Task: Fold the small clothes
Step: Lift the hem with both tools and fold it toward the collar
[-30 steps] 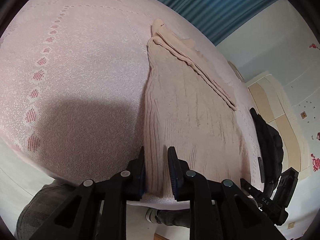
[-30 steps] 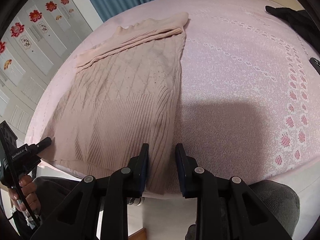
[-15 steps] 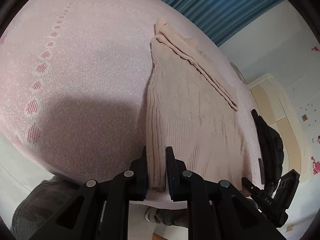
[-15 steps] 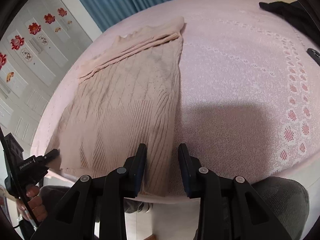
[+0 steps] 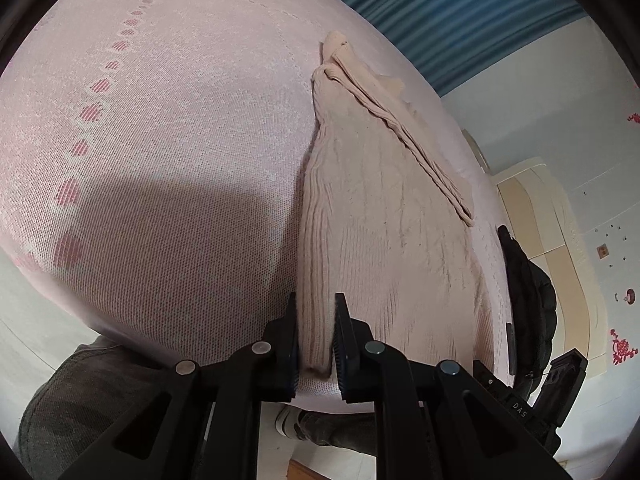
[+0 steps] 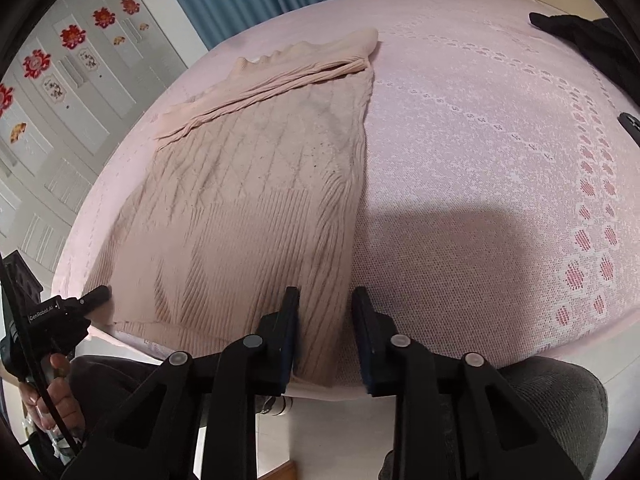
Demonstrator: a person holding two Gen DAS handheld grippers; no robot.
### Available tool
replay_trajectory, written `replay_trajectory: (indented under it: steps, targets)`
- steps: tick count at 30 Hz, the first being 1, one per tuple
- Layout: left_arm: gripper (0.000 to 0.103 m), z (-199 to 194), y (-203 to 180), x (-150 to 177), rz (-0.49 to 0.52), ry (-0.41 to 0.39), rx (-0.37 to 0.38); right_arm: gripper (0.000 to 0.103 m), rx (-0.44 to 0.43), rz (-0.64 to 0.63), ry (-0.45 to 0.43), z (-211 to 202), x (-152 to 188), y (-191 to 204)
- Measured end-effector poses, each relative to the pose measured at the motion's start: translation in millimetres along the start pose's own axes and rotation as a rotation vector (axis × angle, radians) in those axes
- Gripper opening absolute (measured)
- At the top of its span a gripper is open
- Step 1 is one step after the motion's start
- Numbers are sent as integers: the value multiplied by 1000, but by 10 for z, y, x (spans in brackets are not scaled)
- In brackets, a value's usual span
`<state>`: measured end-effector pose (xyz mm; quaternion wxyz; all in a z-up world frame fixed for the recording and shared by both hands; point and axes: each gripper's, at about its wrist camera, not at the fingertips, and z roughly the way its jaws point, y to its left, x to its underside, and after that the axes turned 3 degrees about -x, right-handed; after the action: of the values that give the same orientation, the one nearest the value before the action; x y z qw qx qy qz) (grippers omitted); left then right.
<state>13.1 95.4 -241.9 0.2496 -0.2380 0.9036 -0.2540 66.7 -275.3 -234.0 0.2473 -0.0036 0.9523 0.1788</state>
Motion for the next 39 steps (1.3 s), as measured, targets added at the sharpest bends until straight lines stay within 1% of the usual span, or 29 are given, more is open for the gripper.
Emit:
replay_trajectory:
  steps: [1, 3, 5, 7, 9, 11, 13, 16, 19, 21, 24, 28, 31, 33, 37, 39]
  targets:
    - [13, -1, -2, -2, -1, 0, -1, 21, 0, 2, 0, 1, 1, -4]
    - [12, -1, -8, 1, 1, -1, -2, 17, -4, 6, 2, 3, 6, -9]
    - [8, 2, -9, -4, 4, -1, -11, 15, -12, 11, 2, 3, 4, -20]
    - [7, -8, 2, -9, -1, -5, 4, 10, -22, 22, 3, 3, 1, -40]
    - [7, -64, 11, -12, -7, -31, 31, 7, -41, 36, 1, -4, -2, -68]
    - [6, -163, 20, -15, -8, -76, 71, 6, -66, 51, -2, -14, -8, -98]
    - [6, -235, 30, -16, -11, -99, 116, 6, -111, 76, -13, -46, -11, -138]
    - [6, -267, 65, -29, -39, -92, 170, 6, -205, 124, -44, -136, -30, -227]
    - [6, -308, 77, -64, -68, -96, 185, 5, -272, 165, -69, -223, -43, -300]
    - [6, -347, 48, -92, -80, -103, 190, 5, -283, 180, -75, -251, -69, -318]
    - [6, -424, -88, -165, -64, -121, 192, 5, -306, 211, -72, -290, -136, -319]
    - [6, -536, -353, -368, -25, -156, 192, 5, -360, 229, -96, -431, -351, -272]
    - [6, -607, -515, -606, -34, -194, 188, 5, -427, 256, -124, -537, -585, -243]
    - [6, -641, -601, -806, -47, -219, 196, 5, -475, 297, -136, -562, -754, -262]
    - [6, -648, -723, -1202, -70, -261, 198, 5, -607, 431, -165, -532, -1147, -410]
    - [6, -605, -792, -1407, -66, -277, 191, 5, -635, 469, -182, -493, -1323, -439]
